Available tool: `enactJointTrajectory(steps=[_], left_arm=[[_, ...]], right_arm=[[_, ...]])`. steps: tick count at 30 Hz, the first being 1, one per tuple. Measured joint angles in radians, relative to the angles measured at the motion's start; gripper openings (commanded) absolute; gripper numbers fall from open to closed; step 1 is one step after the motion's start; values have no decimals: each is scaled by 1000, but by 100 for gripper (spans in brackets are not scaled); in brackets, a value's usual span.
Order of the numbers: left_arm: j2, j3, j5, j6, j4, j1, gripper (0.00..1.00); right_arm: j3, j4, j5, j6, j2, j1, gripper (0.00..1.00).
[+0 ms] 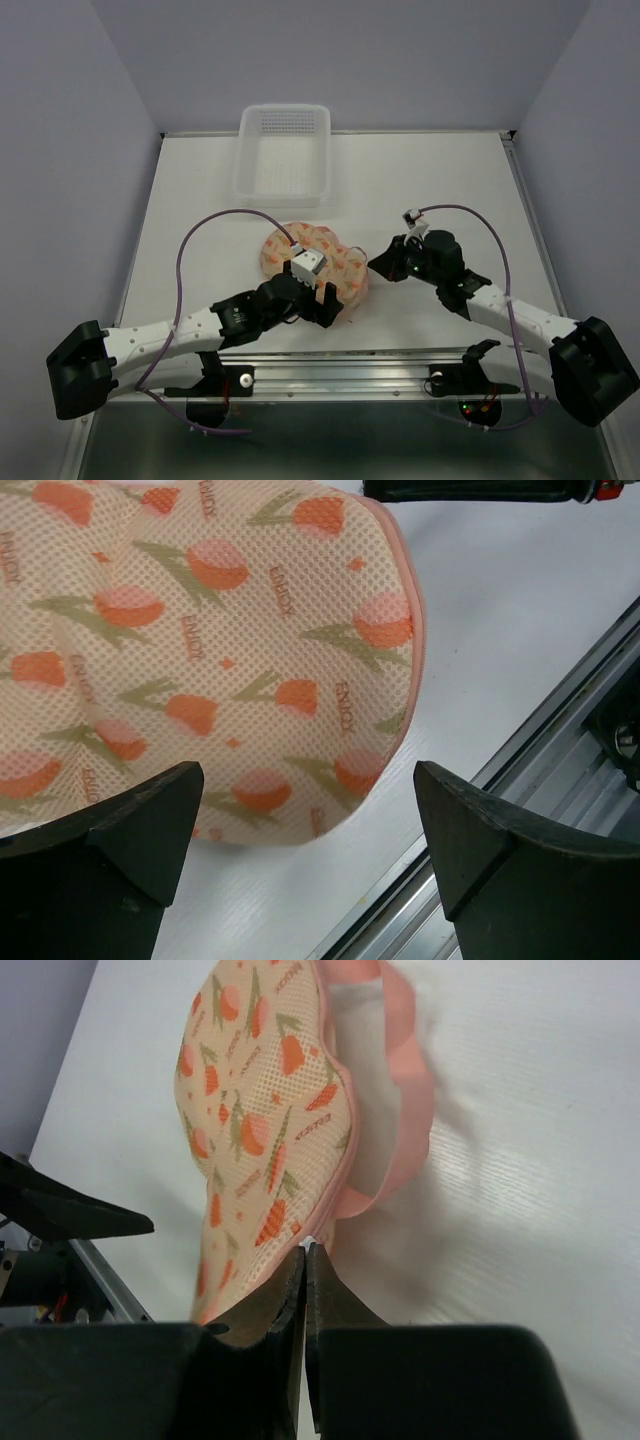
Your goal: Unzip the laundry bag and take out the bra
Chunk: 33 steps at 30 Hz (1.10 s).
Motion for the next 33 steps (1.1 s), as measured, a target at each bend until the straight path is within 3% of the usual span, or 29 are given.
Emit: enactJointTrajectory(steps=[13,20,25,26,28,29,30,33], left_arm=[[60,125,-16,24,-75,0,98],[185,165,-38,29,-84,-15,87],[261,206,-47,40,-84,-18,57],[271,211,-48,41,-83,-18,44],[291,223,-51,42,-82,-18,26],[301,228,-53,47,-82,-19,11],[306,230,-52,50,-82,-19,4],[310,231,-55,52,-81,-23,0]], right_arm=[[10,-80,172,-20,-63,216,1],[51,-99,225,-19,-50,257,1],[54,-100,241,-16,-33,272,1],[54,-100,244,-16,-30,274,1],[54,-100,248,-16,-28,278,1],[54,-100,249,-16,-28,280,1],[54,-100,252,-16,-28,281,1],[54,-103,271,-21,-28,281,1]])
